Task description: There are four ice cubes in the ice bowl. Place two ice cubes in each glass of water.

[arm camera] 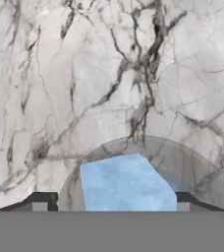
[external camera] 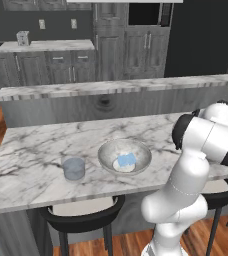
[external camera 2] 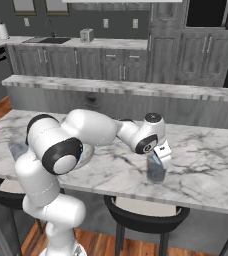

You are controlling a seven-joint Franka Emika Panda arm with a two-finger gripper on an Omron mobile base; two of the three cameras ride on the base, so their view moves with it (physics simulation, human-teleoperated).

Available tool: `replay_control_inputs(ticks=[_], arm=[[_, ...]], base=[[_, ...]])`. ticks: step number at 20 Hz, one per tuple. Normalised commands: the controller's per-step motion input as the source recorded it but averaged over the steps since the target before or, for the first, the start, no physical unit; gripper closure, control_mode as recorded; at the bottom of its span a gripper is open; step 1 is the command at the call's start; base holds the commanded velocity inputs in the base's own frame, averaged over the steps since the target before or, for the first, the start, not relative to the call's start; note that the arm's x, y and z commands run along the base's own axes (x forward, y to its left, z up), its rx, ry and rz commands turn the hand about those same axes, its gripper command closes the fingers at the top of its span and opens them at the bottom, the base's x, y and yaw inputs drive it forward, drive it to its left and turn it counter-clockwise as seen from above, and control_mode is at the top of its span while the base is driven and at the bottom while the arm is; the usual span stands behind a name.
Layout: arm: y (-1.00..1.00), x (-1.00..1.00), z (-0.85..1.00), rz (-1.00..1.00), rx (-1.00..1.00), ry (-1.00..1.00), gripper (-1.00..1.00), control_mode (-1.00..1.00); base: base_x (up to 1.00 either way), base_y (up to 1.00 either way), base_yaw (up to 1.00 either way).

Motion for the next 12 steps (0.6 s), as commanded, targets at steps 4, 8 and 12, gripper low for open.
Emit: replay_control_inputs(ticks=[4,8,12], arm=[[0.00,0.00,0.00,0.00,0.00,0.00,-1.00,-1.00],[0.00,-0.01,0.00,0.00,0.00,0.00,-1.00,-1.00],[0.00,-0.16,0.07,0.00,0.00,-0.06,-1.00,-1.00]], base=[[0.00,0.00,0.00],[0.00,0.00,0.00],[0.00,0.00,0.00]])
